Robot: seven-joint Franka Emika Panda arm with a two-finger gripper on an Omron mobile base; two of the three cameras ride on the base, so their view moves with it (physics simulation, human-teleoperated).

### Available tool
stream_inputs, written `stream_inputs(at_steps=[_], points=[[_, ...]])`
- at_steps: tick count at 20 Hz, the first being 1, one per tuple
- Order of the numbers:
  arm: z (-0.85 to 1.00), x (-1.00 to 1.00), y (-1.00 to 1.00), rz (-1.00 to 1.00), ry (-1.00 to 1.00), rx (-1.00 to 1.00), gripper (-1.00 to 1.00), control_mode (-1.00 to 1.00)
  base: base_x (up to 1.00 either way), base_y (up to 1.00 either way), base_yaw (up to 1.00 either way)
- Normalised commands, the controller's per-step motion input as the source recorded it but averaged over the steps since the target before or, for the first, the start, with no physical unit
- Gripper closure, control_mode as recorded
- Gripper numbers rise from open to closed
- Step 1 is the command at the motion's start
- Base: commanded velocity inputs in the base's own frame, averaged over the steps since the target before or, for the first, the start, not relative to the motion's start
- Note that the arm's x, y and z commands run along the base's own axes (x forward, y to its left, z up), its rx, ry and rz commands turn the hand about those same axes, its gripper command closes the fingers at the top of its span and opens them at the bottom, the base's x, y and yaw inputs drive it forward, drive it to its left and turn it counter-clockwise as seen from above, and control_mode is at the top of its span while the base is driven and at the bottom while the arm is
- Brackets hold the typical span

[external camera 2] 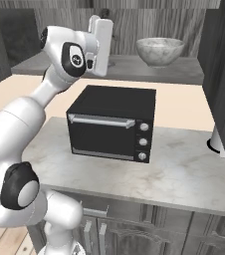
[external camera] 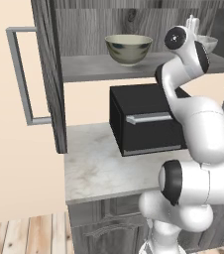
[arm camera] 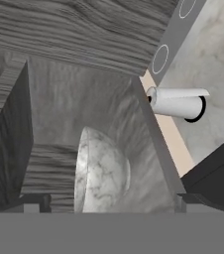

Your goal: Move the bowls from the cabinet to the plates on the dining table.

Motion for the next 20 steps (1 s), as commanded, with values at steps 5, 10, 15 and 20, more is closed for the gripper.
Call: stream_inputs(at_steps=[5,10,15,20], points=[[-0.09,0.14,-0.14,0.0,0.0,0.0,-1.0,-1.0,0.0,0.0,0.0],[-0.06,0.17,-0.14,0.0,0.0,0.0,-1.0,-1.0,0.0,0.0,0.0],[-0.06,0.22,-0.12,0.0,0.0,0.0,-1.0,-1.0,0.0,0.0,0.0],[-0.05,0.28,-0.06,0.01,0.0,0.02,-1.0,-1.0,0.0,0.0,0.0]])
